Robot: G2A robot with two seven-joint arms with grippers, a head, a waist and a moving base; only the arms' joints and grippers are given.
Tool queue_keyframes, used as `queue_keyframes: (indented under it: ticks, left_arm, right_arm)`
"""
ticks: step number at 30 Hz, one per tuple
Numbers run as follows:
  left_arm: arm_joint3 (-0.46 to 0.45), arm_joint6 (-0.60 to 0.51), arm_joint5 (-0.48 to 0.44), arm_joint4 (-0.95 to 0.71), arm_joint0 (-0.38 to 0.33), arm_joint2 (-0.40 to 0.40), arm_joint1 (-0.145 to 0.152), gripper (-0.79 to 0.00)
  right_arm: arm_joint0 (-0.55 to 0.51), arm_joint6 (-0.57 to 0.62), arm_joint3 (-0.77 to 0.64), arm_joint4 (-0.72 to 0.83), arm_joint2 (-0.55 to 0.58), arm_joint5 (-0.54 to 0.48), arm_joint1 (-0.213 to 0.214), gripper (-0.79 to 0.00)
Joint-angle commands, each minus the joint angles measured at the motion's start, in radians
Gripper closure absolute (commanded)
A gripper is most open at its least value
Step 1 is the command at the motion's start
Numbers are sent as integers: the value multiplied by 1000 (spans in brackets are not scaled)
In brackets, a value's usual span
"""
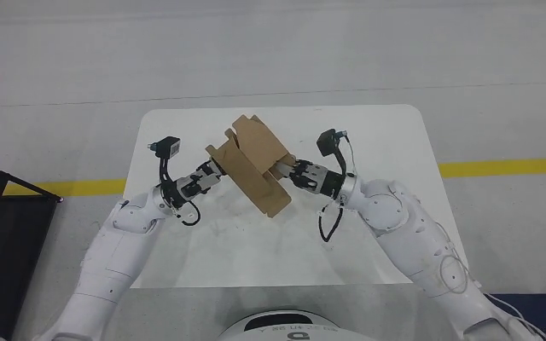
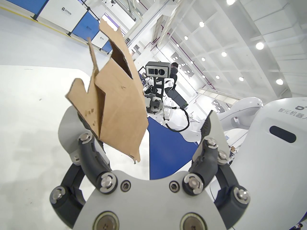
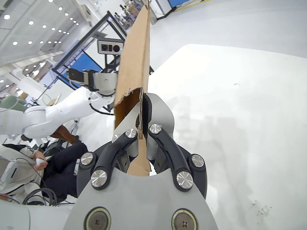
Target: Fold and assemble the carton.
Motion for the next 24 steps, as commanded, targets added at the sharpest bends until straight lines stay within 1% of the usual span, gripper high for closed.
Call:
queue_keyframes:
  ticks: [1, 5, 8, 13, 19, 22, 24]
  left_arm:
    - [2, -1, 3, -5, -1, 1, 1, -785]
    - [3, 0, 6, -7, -3, 7, 2, -785]
    - [5, 3, 10, -9, -3, 12, 2, -785]
    - [-2, 7, 20, -11, -10, 17, 3, -785]
    - [-19, 15, 31, -8, -12, 17, 4, -785]
    - [-16, 18, 34, 2, -11, 18, 5, -785]
    - [-10, 23, 35, 8, -10, 18, 5, -785]
  right_arm:
    - [7, 4, -7, -39, -21, 42, -4, 0]
    - [21, 9, -1, -34, -38, 51, -11, 0]
    - [24, 3, 0, -64, -40, 72, -12, 0]
    - [35, 30, -14, -164, -74, 166, -19, 0]
    - [55, 73, -20, -222, -112, 225, -28, 0]
    - [58, 77, -22, -213, -118, 217, -31, 0]
    - [55, 73, -18, -172, -109, 172, -31, 0]
